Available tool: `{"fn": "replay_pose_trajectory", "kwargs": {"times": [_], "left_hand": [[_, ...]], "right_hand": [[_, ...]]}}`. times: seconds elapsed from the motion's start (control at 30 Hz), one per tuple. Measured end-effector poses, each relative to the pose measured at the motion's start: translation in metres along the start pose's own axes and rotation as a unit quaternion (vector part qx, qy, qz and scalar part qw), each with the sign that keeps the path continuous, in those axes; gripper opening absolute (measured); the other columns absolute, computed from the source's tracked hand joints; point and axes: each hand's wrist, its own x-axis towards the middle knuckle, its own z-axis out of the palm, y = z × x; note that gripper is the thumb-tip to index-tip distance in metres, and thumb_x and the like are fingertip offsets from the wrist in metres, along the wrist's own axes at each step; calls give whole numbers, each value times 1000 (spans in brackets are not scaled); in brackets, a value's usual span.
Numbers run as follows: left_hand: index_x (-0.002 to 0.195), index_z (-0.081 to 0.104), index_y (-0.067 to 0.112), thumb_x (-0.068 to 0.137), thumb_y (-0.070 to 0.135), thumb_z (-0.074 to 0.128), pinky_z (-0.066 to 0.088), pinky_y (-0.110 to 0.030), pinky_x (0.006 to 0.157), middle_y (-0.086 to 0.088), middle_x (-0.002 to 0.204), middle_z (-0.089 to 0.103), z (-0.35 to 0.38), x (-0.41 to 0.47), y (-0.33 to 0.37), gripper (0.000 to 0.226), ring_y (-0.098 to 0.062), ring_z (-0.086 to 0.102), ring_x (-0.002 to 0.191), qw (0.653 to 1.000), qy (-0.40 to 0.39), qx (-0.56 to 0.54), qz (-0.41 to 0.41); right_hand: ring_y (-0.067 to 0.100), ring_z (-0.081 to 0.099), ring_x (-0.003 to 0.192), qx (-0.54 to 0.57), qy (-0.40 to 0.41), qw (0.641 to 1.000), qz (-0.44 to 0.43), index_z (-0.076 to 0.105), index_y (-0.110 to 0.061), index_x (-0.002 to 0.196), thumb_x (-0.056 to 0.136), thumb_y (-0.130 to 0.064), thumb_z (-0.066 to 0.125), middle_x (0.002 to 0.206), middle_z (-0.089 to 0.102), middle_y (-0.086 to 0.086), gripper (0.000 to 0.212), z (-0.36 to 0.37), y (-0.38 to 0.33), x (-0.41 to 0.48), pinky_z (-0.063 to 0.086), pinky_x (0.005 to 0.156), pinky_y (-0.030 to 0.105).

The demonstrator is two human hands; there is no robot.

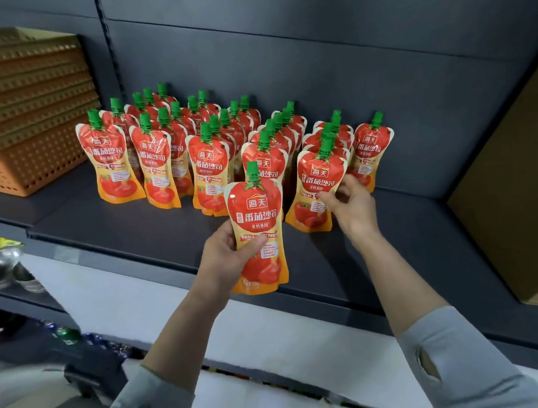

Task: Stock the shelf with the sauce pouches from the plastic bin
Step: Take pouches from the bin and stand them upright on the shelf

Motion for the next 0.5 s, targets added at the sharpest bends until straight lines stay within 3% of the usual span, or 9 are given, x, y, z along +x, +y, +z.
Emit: {"fn": "replay_pose_trajectory", "kwargs": {"times": [0.1, 0.2, 0.3, 0.37, 0.5], "left_hand": [[118, 60, 25, 81, 26, 72, 55, -37, 86, 5, 109, 70, 14, 0, 0, 39, -17, 67, 101, 1000, -19, -1, 4], [108, 59, 33, 83, 25, 72, 56, -27, 77, 11, 104, 70, 33, 1, 1, 30, -11, 68, 96, 999, -45, 2, 7], [114, 60, 30, 82, 25, 73, 56, -29, 83, 10, 106, 72, 56, 4, 1, 35, -10, 69, 97, 997, -82, 3, 10], [116, 61, 29, 83, 24, 73, 56, -25, 80, 9, 107, 72, 73, 4, 2, 36, -8, 69, 98, 993, -114, -5, 16], [119, 60, 27, 86, 20, 71, 56, -22, 81, 8, 110, 72, 108, 9, -1, 35, -6, 68, 101, 987, -160, -6, 36]], "right_hand": [[1, 61, 91, -12, 50, 998, -26, 56, -24, 114, 84, -23, 77, 104, 67, -7, 36, -15, -5, -8, 46, 76, 12], [3, 61, 88, 2, 77, 994, -83, 60, -23, 108, 89, -25, 71, 98, 66, -8, 22, -32, -20, -22, 45, 73, 10], [-2, 64, 94, 23, -89, 993, -74, 66, -25, 105, 92, -34, 67, 102, 69, -13, 17, -44, -38, -32, 50, 73, 13], [-1, 68, 96, 68, -181, 980, -37, 68, -22, 107, 89, -26, 70, 106, 72, -11, 19, -52, -42, -33, 53, 72, 15], [2, 72, 80, 101, -191, 976, -1, 69, -9, 100, 86, -10, 74, 95, 75, -4, 15, -82, -33, -25, 49, 57, 10]]}}
